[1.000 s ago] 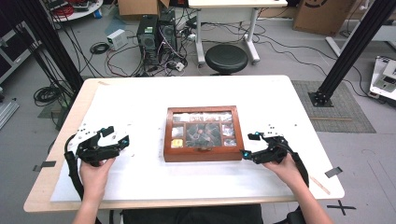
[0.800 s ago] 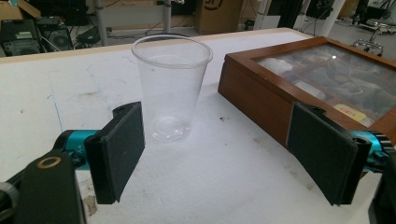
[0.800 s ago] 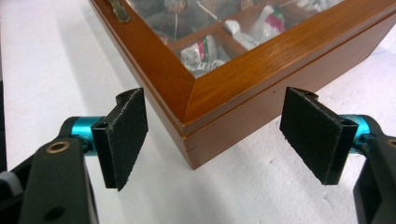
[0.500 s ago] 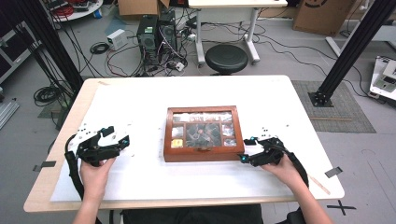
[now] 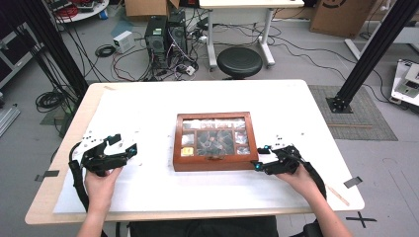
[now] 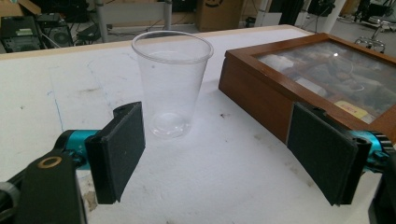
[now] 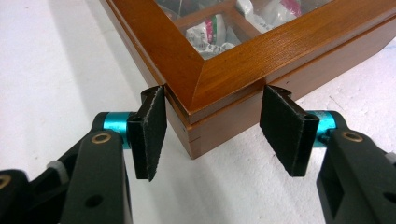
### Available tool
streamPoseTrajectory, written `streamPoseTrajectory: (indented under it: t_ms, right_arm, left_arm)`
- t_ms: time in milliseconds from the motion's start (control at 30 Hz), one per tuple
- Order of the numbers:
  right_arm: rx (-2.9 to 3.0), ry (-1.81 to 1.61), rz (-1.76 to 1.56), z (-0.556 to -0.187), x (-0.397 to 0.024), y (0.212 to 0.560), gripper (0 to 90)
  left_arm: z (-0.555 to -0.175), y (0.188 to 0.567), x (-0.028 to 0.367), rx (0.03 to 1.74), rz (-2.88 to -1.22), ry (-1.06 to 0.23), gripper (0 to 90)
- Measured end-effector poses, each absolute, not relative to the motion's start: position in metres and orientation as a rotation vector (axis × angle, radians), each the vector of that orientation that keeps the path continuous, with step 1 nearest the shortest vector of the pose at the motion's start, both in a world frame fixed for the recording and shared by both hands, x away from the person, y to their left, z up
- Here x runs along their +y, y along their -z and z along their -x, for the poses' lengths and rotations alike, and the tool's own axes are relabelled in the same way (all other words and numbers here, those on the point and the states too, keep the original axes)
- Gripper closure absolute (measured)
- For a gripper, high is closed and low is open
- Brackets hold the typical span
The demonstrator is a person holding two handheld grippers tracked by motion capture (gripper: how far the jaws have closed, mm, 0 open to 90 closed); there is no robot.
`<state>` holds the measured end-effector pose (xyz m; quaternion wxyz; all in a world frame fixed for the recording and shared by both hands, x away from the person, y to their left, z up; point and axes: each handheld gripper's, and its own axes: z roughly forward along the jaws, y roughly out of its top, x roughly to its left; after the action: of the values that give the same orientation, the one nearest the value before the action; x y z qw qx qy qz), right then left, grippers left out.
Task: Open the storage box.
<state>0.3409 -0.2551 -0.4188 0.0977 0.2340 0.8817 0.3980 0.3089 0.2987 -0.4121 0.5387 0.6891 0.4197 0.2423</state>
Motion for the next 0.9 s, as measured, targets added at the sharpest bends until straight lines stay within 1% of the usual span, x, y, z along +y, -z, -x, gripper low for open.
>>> streamPoseTrajectory:
  t_ms: [567,700,900]
  right_arm:
    - [2.565,-1.259,-0.695,-0.339,-0.259,0.415,43.3]
    - [2.508,-1.251,-0.656,-0.336,-0.257,0.412,41.4]
    - [2.448,-1.272,-0.66,-0.333,-0.257,0.408,41.9]
  left_arm:
    - [-0.309,0.412,0.299,1.001,-1.642,-0.575,19.7]
    - [-0.31,0.413,0.298,1.001,-1.642,-0.576,19.6]
    - [-0.309,0.413,0.298,1.002,-1.644,-0.576,19.7]
